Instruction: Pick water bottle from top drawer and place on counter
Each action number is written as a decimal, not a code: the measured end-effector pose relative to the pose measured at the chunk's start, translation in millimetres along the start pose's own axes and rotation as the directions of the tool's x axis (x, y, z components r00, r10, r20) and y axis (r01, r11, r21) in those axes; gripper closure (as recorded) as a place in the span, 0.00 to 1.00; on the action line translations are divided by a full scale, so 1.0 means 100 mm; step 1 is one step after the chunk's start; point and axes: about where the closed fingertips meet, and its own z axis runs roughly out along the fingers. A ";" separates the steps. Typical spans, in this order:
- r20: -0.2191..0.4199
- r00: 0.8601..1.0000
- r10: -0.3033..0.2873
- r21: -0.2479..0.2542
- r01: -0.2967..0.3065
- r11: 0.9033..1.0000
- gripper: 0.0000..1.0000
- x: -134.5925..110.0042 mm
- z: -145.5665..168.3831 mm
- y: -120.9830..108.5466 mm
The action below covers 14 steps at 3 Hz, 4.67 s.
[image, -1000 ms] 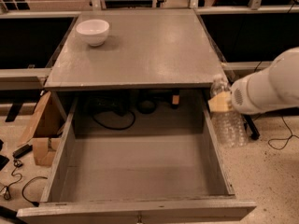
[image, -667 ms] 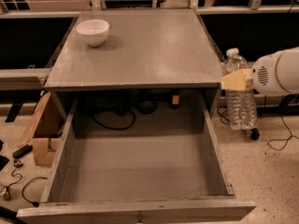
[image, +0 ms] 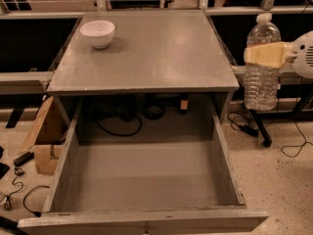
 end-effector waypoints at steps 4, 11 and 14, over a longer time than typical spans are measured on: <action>0.150 0.987 -0.051 -0.109 0.068 0.992 1.00 -0.40 0.38 0.31; 0.526 0.843 -0.110 0.007 0.125 0.992 1.00 -1.00 2.60 0.41; 0.540 0.818 -0.198 0.108 0.166 0.980 1.00 -0.81 2.70 0.50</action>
Offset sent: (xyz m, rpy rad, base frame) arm -0.0053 0.0075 0.0144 0.0382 -0.0507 0.0403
